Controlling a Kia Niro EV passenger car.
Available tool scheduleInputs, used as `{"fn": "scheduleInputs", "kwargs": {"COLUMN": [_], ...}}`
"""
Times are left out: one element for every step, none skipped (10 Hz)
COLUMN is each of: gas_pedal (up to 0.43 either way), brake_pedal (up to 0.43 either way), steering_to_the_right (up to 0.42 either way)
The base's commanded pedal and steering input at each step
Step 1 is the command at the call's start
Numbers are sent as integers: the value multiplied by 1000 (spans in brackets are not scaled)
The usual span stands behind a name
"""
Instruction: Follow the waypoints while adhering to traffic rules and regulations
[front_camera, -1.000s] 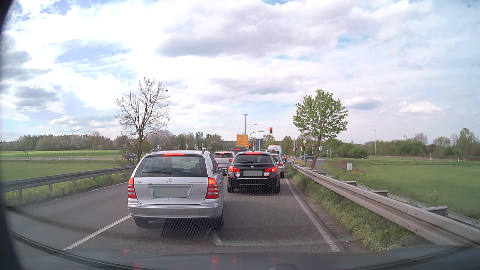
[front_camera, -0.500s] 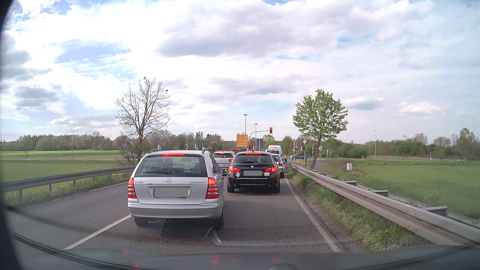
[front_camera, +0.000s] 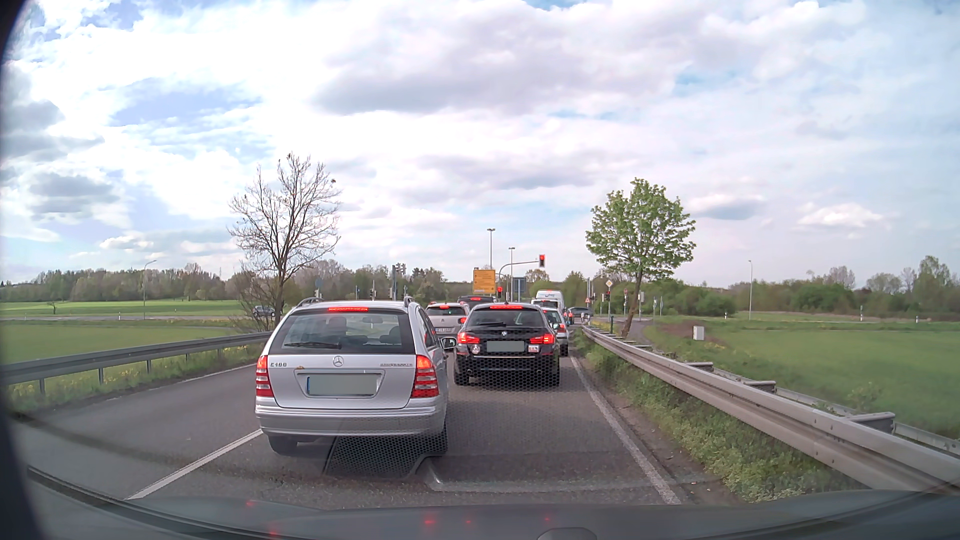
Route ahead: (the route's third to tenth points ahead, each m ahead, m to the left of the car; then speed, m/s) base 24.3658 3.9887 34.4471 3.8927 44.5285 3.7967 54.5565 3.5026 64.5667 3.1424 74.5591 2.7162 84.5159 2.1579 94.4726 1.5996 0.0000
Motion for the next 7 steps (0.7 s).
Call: {"fn": "scheduleInputs", "kwargs": {"gas_pedal": [0, 0, 0, 0, 0, 0, 0], "brake_pedal": [280, 280, 280, 280, 280, 280, 280], "steering_to_the_right": [-10, -10, -10, -10, -10, -10, -10]}}
